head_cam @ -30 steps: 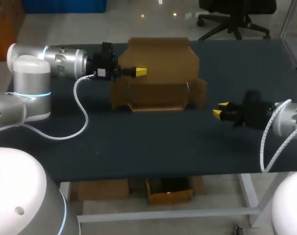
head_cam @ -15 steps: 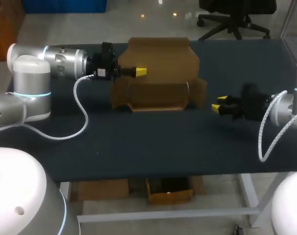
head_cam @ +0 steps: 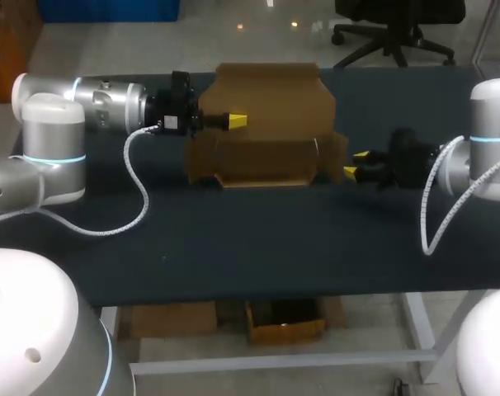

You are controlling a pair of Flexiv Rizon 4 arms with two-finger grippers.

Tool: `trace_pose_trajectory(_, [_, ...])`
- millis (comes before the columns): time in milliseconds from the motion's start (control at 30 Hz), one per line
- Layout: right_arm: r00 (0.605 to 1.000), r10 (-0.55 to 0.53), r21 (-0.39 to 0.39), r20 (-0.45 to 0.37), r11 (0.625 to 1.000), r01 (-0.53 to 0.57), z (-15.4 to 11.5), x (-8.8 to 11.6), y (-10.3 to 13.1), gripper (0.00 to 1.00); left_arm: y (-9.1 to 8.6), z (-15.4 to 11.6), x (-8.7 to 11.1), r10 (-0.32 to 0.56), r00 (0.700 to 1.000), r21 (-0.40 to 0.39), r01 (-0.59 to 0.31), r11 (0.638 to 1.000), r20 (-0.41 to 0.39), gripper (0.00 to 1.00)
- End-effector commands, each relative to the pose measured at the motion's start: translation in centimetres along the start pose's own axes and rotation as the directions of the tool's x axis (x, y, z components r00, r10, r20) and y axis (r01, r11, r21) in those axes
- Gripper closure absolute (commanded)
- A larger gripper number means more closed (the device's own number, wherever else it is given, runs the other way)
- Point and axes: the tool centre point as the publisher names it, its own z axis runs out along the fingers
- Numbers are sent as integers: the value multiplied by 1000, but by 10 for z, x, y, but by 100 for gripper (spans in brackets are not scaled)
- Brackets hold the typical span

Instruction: Assemble the packaging by folding the flat box into shape, placing the metal phone stand inside, and closing the box properly

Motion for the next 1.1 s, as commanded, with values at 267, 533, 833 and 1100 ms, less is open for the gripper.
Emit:
trace_pose_trajectory(267, [1000,-1,27,-8,1000,1,32,-11,6,58,3,0,0,0,1000,0,0,1000,0,100])
trace_pose_trajectory(533, [1000,-2,33,-10,999,2,44,-14,9,70,3,0,0,0,1000,0,0,1000,0,100])
trace_pose_trajectory(833, [1000,9,35,9,999,-9,46,-12,9,100,3,0,0,0,1000,0,0,1000,0,100])
trace_pose_trajectory(1100, [999,25,35,41,999,-26,45,-6,9,100,3,0,0,0,1000,0,0,1000,0,100])
